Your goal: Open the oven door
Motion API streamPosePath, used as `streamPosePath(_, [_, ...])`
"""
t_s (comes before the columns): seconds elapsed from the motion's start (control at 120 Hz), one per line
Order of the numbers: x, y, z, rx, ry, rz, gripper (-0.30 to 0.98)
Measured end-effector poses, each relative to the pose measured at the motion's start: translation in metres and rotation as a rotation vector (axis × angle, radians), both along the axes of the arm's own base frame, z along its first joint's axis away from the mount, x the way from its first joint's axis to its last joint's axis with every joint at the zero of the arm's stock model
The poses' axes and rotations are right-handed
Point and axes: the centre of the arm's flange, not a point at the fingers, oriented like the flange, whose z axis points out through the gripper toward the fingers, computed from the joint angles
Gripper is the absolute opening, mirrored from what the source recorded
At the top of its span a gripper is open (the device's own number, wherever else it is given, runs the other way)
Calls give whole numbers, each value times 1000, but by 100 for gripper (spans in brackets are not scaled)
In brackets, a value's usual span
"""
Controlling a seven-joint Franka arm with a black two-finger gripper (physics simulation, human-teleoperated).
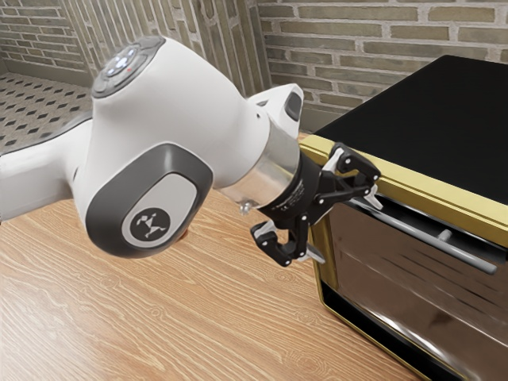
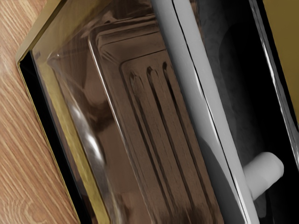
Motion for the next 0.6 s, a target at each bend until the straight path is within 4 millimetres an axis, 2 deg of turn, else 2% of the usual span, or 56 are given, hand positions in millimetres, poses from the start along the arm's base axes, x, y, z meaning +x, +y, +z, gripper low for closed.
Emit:
streamPosePath(0.05, [-1, 1, -1, 1, 1, 0, 68])
streamPosePath(0.2, [-22, 17, -10, 7, -4, 14, 68])
streamPosePath(0.325, [-45, 31, -27, 25, -8, 22, 68])
streamPosePath(0.517, [-67, 55, -41, 42, -27, 59, 67])
streamPosePath(0.6, [-85, 64, -47, 25, -26, 98, 68])
